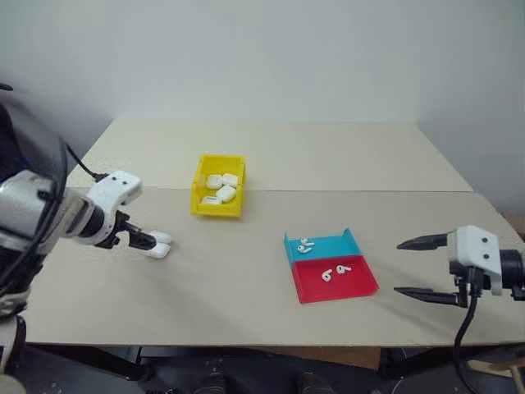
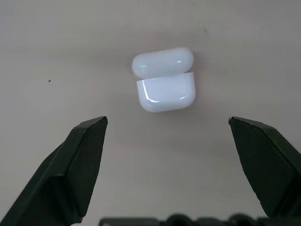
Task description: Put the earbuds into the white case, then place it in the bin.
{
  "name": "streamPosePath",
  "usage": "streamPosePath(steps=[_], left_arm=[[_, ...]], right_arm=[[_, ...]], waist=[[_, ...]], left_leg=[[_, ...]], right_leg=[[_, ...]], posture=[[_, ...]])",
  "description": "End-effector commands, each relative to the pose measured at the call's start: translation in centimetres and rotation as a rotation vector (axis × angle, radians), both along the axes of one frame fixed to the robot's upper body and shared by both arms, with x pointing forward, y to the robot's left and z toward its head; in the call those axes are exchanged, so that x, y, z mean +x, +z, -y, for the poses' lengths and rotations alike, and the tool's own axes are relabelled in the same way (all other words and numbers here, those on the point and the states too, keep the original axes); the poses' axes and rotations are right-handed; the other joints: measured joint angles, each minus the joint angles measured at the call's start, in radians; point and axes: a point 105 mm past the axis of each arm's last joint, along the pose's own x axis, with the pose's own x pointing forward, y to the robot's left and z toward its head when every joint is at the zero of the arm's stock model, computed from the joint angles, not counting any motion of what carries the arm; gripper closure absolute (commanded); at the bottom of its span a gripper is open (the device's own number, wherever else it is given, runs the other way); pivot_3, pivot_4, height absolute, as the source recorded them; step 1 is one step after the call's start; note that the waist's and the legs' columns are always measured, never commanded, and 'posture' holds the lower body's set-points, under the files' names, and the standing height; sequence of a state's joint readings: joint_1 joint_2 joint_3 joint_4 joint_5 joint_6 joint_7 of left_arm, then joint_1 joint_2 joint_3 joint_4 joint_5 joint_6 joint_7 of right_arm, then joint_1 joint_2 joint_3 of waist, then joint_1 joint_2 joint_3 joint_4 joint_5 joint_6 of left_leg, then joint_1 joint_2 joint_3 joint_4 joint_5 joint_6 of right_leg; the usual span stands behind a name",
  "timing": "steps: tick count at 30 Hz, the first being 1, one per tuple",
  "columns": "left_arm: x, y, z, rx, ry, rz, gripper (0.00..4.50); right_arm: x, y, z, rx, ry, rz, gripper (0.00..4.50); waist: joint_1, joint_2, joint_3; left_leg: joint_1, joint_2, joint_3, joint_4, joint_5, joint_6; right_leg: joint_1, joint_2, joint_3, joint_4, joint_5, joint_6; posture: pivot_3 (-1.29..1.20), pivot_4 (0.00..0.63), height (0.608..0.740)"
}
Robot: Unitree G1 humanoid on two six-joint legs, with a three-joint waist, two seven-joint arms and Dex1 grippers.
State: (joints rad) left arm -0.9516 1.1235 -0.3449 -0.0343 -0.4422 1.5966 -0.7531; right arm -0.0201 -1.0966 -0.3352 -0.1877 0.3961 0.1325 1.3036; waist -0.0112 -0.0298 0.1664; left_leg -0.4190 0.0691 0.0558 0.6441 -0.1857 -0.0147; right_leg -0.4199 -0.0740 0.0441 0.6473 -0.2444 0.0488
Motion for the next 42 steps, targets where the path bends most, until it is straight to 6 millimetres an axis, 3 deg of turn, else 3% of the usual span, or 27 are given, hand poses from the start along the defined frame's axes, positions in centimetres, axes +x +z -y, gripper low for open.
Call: streamPosePath(steps=[1,28,42], left_arm=[[1.0,-0.2,-0.2,-0.063,0.064,-0.054,0.00],[4.4,-4.0,-0.3,-0.076,0.148,-0.171,0.00],[3.6,-6.3,-0.5,-0.081,0.119,-0.253,0.00]], right_arm=[[0.0,0.9,-0.1,0.008,-0.014,0.040,0.03],[-1.1,0.3,-0.3,-0.015,-0.063,-0.032,0.03],[-1.1,-0.3,-0.2,-0.036,-0.074,-0.052,0.03]], waist=[[0.000,0.000,0.000],[0.000,-0.001,0.000],[-0.002,0.000,0.000]], left_leg=[[-0.001,0.000,0.000,0.000,0.000,0.000],[-0.003,0.000,-0.003,0.001,0.000,0.000],[-0.003,0.000,-0.003,0.002,0.000,0.000]], right_leg=[[-0.001,0.000,0.000,0.000,0.000,0.000],[-0.001,0.000,-0.002,0.000,0.000,0.000],[-0.001,0.000,-0.002,0.001,0.000,0.000]], posture=[[0.00,0.150,0.740],[0.00,0.150,0.740],[0.00,0.150,0.740]])
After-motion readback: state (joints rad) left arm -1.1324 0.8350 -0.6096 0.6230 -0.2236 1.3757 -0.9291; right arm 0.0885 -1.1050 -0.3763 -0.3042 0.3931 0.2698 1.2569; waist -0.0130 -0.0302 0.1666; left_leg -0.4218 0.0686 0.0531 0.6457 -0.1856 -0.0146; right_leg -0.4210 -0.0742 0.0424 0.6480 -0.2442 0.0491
